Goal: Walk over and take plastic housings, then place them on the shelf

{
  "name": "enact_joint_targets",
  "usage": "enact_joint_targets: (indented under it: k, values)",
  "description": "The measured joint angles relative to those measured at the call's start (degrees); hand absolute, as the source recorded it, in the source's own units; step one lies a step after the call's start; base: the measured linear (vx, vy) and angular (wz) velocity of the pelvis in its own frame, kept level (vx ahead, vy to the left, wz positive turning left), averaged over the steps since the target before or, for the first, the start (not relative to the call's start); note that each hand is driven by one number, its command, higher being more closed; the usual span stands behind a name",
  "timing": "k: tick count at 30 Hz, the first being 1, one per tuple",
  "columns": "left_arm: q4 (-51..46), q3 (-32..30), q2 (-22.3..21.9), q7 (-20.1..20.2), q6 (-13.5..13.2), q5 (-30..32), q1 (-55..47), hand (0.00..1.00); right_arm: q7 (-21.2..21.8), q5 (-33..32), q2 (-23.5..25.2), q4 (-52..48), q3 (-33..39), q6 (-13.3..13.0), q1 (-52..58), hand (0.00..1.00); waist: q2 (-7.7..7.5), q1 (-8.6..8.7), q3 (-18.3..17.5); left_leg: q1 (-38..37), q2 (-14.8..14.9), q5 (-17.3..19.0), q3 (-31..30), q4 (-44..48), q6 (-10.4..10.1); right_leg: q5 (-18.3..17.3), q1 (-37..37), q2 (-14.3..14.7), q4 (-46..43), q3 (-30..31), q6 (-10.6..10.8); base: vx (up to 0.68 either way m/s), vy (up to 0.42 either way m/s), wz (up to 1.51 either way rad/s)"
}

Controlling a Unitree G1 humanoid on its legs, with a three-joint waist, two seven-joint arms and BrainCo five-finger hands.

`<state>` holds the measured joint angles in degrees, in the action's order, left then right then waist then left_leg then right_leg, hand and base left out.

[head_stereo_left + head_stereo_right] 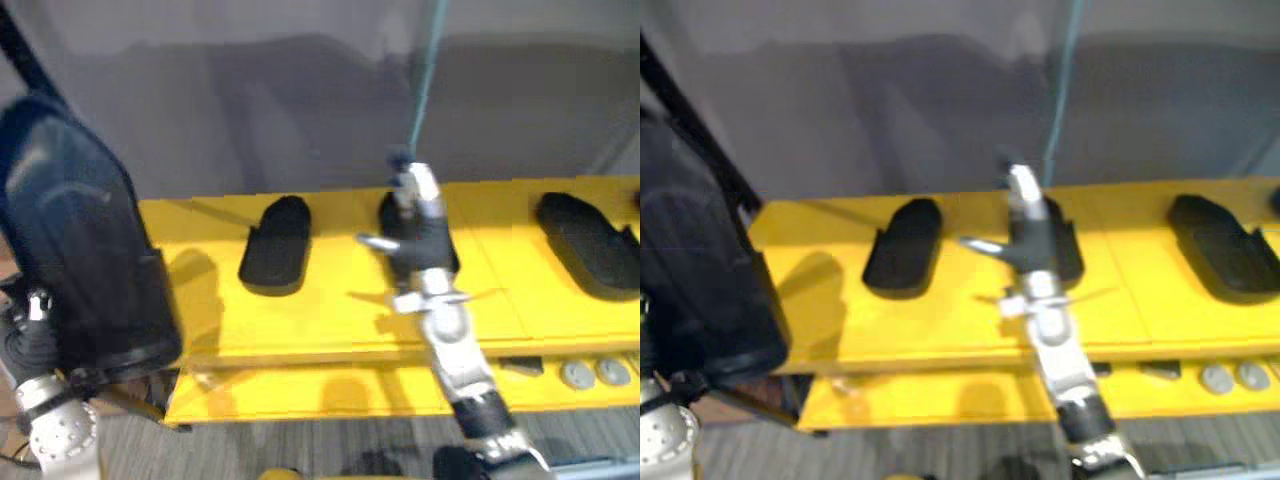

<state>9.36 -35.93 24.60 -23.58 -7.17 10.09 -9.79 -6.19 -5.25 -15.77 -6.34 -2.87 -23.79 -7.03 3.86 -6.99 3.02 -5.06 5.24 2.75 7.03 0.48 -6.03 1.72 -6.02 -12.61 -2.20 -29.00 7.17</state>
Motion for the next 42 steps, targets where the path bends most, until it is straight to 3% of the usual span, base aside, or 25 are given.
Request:
enact_joint_targets:
  k: [3, 6, 8, 12, 19, 25, 28, 34, 38, 42]
  values:
    - [10.6, -2.3, 6.8, -0.5, 3.7, 1.6, 4.0, 1.00, 2.1, -4.5, -1.6, -2.5, 6.4, 1.5, 6.5, 0.00, -0.14, 2.51, -0.1, -0.2, 0.7, 0.2, 2.6, -0.4, -0.2, 0.3, 1.6, 0.9, 0.2, 2.5, -0.5, -0.03, 0.002, -0.45]
    - [20.0, -3.0, 13.9, 1.2, 7.2, 2.3, 7.9, 1.00, 4.1, -6.5, -1.8, -2.9, 8.2, 2.7, 10.5, 0.00, 0.09, 4.62, 0.1, -0.5, 1.3, 0.3, 4.8, -0.6, -0.3, 0.4, 3.1, 1.6, -0.2, 4.8, -0.6, -0.04, -0.016, -0.41]
    - [24.8, -4.6, 16.8, 2.5, 9.3, 2.3, 10.6, 1.00, 4.1, -6.5, -2.1, -2.9, 8.9, 2.9, 11.9, 0.00, 0.78, 5.10, 0.5, -0.8, 1.4, 0.3, 6.3, -0.9, -0.3, 0.3, 4.1, 1.7, -0.5, 6.4, -0.8, -0.04, -0.004, -0.38]
    - [31.5, -4.7, 20.7, 7.2, 12.1, 4.2, 12.5, 1.00, -0.3, -6.1, -3.0, -2.5, 13.6, 2.8, 13.6, 0.00, 2.07, 6.32, 1.4, -0.3, 1.2, 0.7, 8.3, -0.9, 0.0, 0.3, 6.6, 1.6, -1.7, 8.8, -0.7, -0.03, 0.008, -0.23]
    - [37.4, -3.8, 22.5, 16.5, 16.2, 6.9, 12.9, 1.00, -3.8, -4.5, -6.3, 4.3, 20.9, 4.4, 15.5, 0.00, 3.38, 7.74, 2.9, 1.0, 0.4, 0.6, 9.4, -0.3, 0.1, -1.0, 10.1, 0.6, -5.3, 10.4, -0.7, 0.02, 0.018, -0.08]
    - [38.1, -0.2, 25.0, 24.3, 20.1, 15.0, 12.1, 1.00, -4.2, -4.5, -6.4, 9.8, 22.7, 5.3, 15.8, 0.00, 3.46, 7.91, 4.6, 1.0, 0.6, 0.6, 10.9, 0.7, 0.1, -2.5, 12.2, 0.4, -8.4, 12.0, -1.2, 0.01, -0.015, -0.10]
    - [38.1, 1.3, 26.3, 26.5, 20.6, 15.3, 12.1, 1.00, -5.2, -3.3, -6.4, 12.4, 23.2, 6.2, 15.8, 0.00, 3.26, 7.98, 6.1, 1.1, 0.6, 0.8, 10.9, 1.3, 0.3, -3.7, 12.2, 0.0, -9.7, 12.0, -1.3, -0.04, -0.012, 0.02]
    - [38.1, 5.0, 26.4, 27.5, 23.2, 15.1, 11.9, 1.00, -6.8, -3.6, -6.4, 15.1, 26.6, 6.2, 15.6, 0.00, 2.22, 7.87, 8.9, 4.1, 0.0, 2.1, 10.7, 3.8, 1.1, -4.2, 15.1, -1.5, -12.7, 12.1, -0.9, -0.06, 0.005, 0.06]
    - [38.1, 5.6, 26.3, 27.5, 23.8, 14.7, 11.9, 1.00, -7.6, -3.7, -6.4, 15.1, 26.8, 6.2, 15.3, 0.00, 1.10, 7.76, 10.5, 4.7, -0.3, 2.1, 10.6, 4.3, 1.1, -4.0, 16.2, -2.0, -13.6, 12.3, -0.8, 0.00, 0.001, 0.01]
    - [37.2, 5.6, 25.4, 27.4, 24.0, 14.4, 11.8, 1.00, -7.6, -4.0, -6.4, 15.1, 28.6, 6.2, 14.7, 0.00, 1.03, 7.70, 12.0, 5.2, -0.3, 2.8, 10.8, 6.0, 1.2, -4.1, 16.3, -2.3, -14.1, 12.6, -0.8, 0.02, 0.003, -0.01]
